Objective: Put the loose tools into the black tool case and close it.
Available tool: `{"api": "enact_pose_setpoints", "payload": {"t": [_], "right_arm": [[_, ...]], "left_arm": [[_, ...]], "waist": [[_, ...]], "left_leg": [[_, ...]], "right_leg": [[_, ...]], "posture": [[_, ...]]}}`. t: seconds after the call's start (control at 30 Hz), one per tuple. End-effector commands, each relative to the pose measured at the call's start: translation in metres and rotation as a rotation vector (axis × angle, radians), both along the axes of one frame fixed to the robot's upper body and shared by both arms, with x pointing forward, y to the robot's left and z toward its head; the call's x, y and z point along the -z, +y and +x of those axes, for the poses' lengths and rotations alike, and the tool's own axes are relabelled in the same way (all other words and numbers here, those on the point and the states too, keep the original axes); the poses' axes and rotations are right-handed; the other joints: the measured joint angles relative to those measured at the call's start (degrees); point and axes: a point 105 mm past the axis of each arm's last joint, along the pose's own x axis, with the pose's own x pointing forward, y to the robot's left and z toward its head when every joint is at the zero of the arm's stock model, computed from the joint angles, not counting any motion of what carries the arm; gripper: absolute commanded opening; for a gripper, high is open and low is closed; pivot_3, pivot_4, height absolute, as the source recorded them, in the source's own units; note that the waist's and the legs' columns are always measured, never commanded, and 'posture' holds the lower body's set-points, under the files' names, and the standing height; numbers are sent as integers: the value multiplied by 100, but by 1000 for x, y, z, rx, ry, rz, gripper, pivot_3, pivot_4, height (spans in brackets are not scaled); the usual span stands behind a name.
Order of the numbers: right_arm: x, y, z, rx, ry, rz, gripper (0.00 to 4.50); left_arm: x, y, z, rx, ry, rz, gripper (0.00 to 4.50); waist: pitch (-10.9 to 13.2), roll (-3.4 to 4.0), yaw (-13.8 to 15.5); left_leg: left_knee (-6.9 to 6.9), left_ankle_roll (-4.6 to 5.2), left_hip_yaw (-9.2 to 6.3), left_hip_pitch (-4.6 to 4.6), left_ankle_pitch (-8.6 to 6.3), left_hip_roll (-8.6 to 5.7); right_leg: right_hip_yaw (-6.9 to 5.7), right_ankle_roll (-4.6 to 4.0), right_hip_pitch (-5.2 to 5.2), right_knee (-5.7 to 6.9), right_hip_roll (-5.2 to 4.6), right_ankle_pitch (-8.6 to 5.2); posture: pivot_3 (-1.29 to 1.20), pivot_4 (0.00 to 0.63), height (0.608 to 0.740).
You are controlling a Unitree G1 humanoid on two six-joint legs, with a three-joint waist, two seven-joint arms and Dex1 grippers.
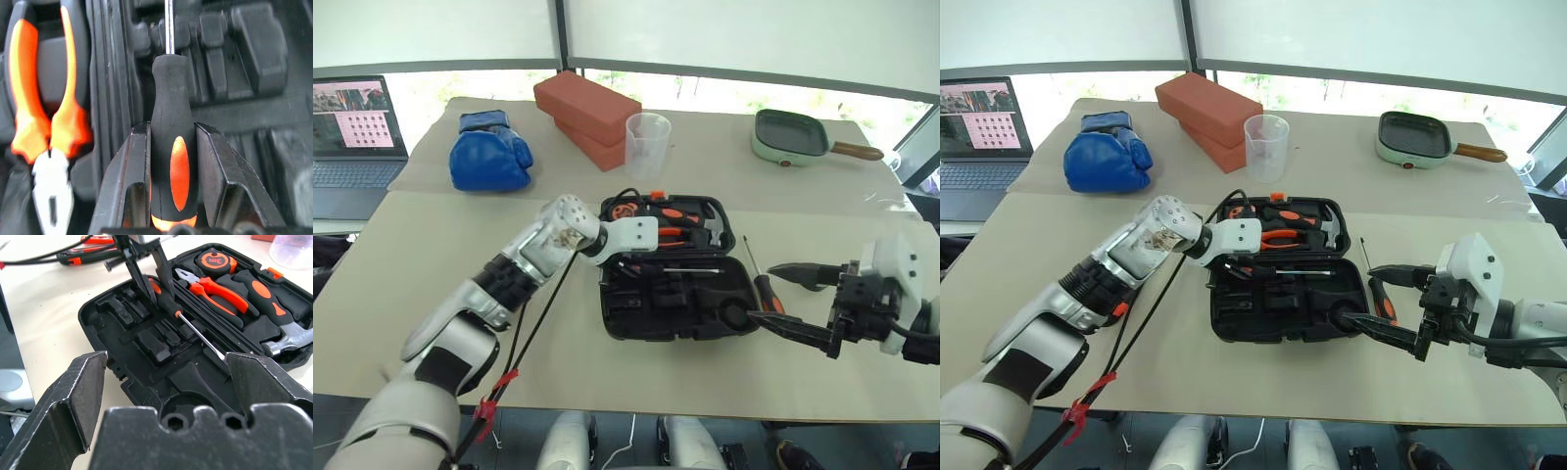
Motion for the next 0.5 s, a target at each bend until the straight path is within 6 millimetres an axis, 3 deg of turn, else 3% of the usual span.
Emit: {"api": "enact_pose_setpoints", "payload": {"t": [0.03, 0.13, 0.17, 0.2, 0.37, 0.5], "right_arm": [[-13, 1, 0, 1, -73, -6, 4500], [-14, 2, 2, 1, -79, 0, 4500], [-15, 3, 2, 2, -80, 2, 4500], [-15, 3, 2, 2, -81, 3, 4500], [-14, 4, 3, 0, -80, 7, 4500], [-13, 4, 4, -1, -78, 9, 4500]], "left_arm": [[-16, 1, 16, -57, -87, -4, 858], [-16, 2, 16, -64, -73, -1, 858], [-17, 2, 15, -61, -71, 0, 1856], [-18, 2, 14, -57, -71, 1, 2024], [-30, 2, 12, -39, -92, -14, 3826], [-52, 0, 11, -36, -107, -63, 3826]], "waist": [[0, 0, 12], [0, 0, 8], [0, 0, 5], [0, 0, 5], [0, 0, 8], [0, 0, 7]], "left_leg": [[2, 0, -1, 1, 0, 0], [4, 3, -4, 1, 1, -2], [4, 3, -4, 1, 1, -1], [4, 3, -5, 1, 2, -2], [4, 3, -6, -1, 2, -1], [5, 4, -7, -1, 2, -1]], "right_leg": [[0, 0, 2, 1, 0, 0], [2, 3, 4, 3, 0, 2], [3, 3, 4, 3, 0, 2], [4, 3, 3, 4, 0, 2], [3, 3, 2, 5, 0, 3], [3, 3, 1, 6, 0, 3]], "posture": [[0, 150, 738], [0, 150, 738], [0, 150, 738], [0, 150, 738], [0, 150, 738], [0, 150, 738]]}}
